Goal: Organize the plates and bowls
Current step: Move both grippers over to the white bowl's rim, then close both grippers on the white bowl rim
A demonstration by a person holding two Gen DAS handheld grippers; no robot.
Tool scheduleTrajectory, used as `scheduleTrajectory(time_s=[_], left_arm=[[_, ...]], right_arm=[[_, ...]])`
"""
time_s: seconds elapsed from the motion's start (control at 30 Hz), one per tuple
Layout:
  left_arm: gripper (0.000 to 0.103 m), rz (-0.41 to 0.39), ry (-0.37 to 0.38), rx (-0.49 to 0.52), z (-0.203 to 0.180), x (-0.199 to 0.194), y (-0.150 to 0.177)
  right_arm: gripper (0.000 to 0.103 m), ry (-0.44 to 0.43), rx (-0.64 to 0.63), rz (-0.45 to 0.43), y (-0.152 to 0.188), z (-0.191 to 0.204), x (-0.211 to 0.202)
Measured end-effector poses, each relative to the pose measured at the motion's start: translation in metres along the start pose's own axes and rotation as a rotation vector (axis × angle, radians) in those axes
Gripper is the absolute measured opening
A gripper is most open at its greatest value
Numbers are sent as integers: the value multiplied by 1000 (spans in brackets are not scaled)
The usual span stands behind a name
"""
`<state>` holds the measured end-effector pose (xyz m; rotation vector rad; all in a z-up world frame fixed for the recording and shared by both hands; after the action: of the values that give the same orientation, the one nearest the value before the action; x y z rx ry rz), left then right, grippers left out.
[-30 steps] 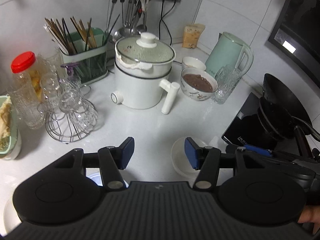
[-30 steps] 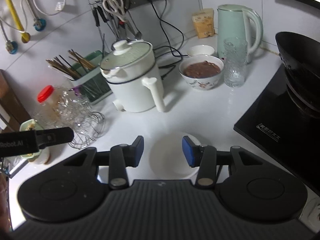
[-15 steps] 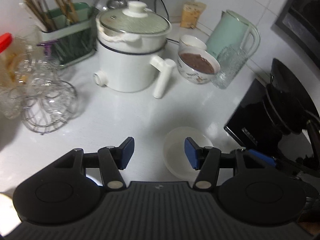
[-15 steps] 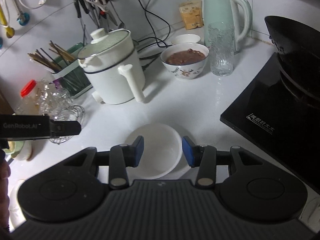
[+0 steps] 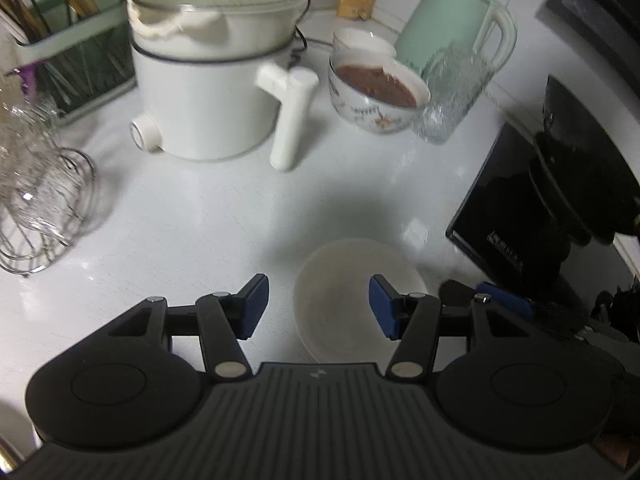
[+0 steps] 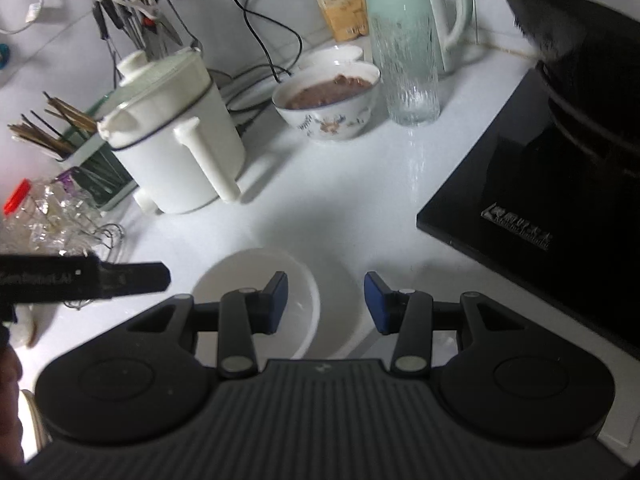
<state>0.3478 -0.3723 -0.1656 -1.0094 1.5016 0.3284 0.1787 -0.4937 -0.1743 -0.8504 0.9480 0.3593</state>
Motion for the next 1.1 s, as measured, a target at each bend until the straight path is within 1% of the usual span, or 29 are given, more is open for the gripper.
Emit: scheduleTrajectory(time_s=[0.1,0.17,0.23,0.33,0.4,0.43,0.47,0.5,0.53,0.57,0.6,0.67,0.73,0.87,0.97,1.1], left_arm=[[61,-21,-25,26,-3,12,2],[61,4,-36,22,-2,24,3],[60,25,-26,-1,2,32,4],[59,36,-38,1,6,41,4],[51,62,-25,-6,8,48,4],[50,74,-11,-16,9,50,4],[45,83,8,-24,10,53,4],[37,91,19,-24,9,55,5],[33,98,20,-23,9,57,6],[26,102,18,-24,8,58,6],[22,101,20,-26,8,58,7],[21,97,23,-29,8,57,7],[20,95,23,-37,11,55,6],[20,119,81,-107,19,50,3],[20,108,82,-104,19,40,1],[20,98,102,-110,20,21,-2]], right_arm=[[46,-29,18,26,1,-3,12],[45,-36,23,39,2,-1,19],[45,-37,27,45,4,3,26],[45,-6,13,31,7,6,31],[37,2,23,40,8,5,37],[35,-1,34,47,9,4,40],[31,-4,37,48,9,3,42],[26,0,33,49,10,3,43],[24,3,28,50,10,3,45],[20,2,27,53,11,3,47],[17,-4,27,60,11,3,49],[14,-16,22,67,12,4,51],[14,-16,18,67,12,6,50],[14,-24,28,74,10,9,48],[14,-33,30,75,8,12,43],[14,-41,31,67,5,18,31]])
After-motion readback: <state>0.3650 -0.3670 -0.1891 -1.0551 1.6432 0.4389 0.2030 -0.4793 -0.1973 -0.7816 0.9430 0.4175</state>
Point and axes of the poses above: each gripper's, at about its wrist camera, not at the fingertips, and x roughly the way its jaws point, z to its left, y to its underside, the point moved 4 cm from there along x, roughly the way its jaws point, and after that the axes turned 13 degrees about z, right-handed, at the moved point
